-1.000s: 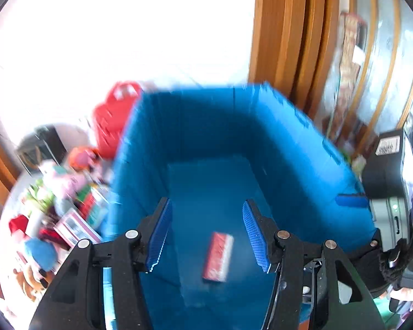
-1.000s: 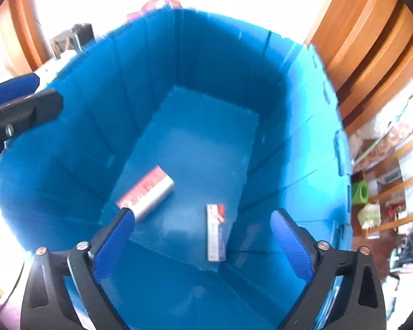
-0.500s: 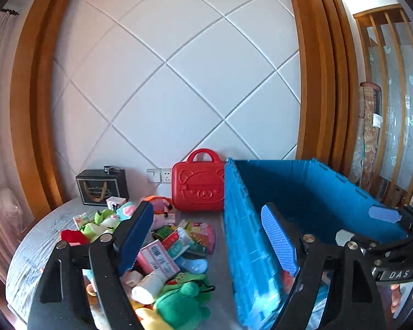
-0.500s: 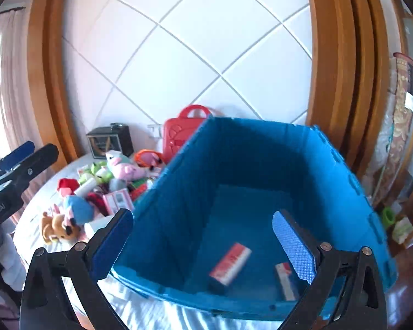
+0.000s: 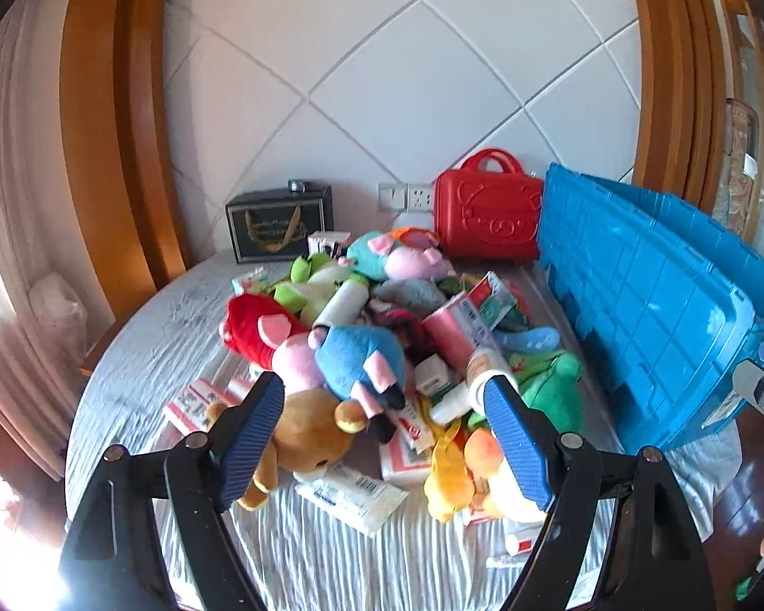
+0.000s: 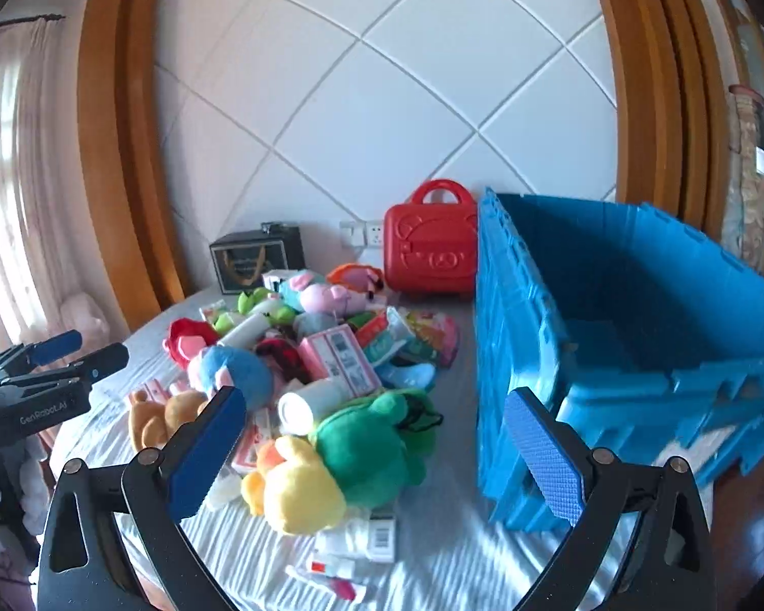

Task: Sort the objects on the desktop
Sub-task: 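Return both tools to the pile and approach the tube and white bottle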

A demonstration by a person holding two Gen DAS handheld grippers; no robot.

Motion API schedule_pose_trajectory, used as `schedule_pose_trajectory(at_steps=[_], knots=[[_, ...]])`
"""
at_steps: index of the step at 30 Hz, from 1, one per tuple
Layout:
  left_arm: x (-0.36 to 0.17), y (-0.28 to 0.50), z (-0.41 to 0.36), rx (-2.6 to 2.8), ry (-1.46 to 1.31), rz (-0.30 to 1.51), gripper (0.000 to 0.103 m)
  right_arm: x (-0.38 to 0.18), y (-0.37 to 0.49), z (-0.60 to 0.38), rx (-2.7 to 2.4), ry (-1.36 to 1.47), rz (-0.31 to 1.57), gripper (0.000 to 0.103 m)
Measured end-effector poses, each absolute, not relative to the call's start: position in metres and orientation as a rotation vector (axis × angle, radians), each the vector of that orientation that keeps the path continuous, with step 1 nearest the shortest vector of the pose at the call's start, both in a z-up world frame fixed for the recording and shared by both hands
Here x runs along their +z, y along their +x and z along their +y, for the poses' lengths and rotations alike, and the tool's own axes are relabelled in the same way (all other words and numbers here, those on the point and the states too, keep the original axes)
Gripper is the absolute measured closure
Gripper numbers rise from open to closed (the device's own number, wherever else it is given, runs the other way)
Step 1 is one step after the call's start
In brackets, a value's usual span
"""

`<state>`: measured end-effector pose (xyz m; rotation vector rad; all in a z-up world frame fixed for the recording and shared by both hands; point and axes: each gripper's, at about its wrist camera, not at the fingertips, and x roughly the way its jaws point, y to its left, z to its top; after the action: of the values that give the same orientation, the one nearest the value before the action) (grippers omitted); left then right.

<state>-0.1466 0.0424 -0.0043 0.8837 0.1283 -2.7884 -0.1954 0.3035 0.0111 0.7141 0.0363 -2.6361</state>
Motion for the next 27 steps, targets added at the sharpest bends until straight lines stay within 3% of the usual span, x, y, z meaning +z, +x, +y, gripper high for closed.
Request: schedule_pose_trajectory(at_steps=[8, 15, 22, 23, 27], knots=[[-0.085, -0.148, 0.015, -2.667, 1.066, 0.232, 0.024, -0.071, -0.200, 0.294, -2.600, 0.966, 0.062, 0.000], [-0.151, -0.158, 0.065, -2.649, 1.277, 0.168, 0.025, -0.144, -0.219, 0.301, -2.498, 1.182, 0.074, 0.000], [-0.208, -0.160, 0.120, -2.617, 1.479, 0.209, 0.034, -0.200, -0.227, 0.321, -2.397, 1.313, 0.143, 0.000], [-0.215, -0.159, 0.127, -2.609, 1.503, 0.203, 0.035, -0.205, -0.227, 0.323, -2.395, 1.321, 0.169, 0.005], [-0.238, -0.159, 0.144, -2.572, 1.576, 0.202, 0.040, -0.232, -0.227, 0.324, -2.340, 1.365, 0.263, 0.041]])
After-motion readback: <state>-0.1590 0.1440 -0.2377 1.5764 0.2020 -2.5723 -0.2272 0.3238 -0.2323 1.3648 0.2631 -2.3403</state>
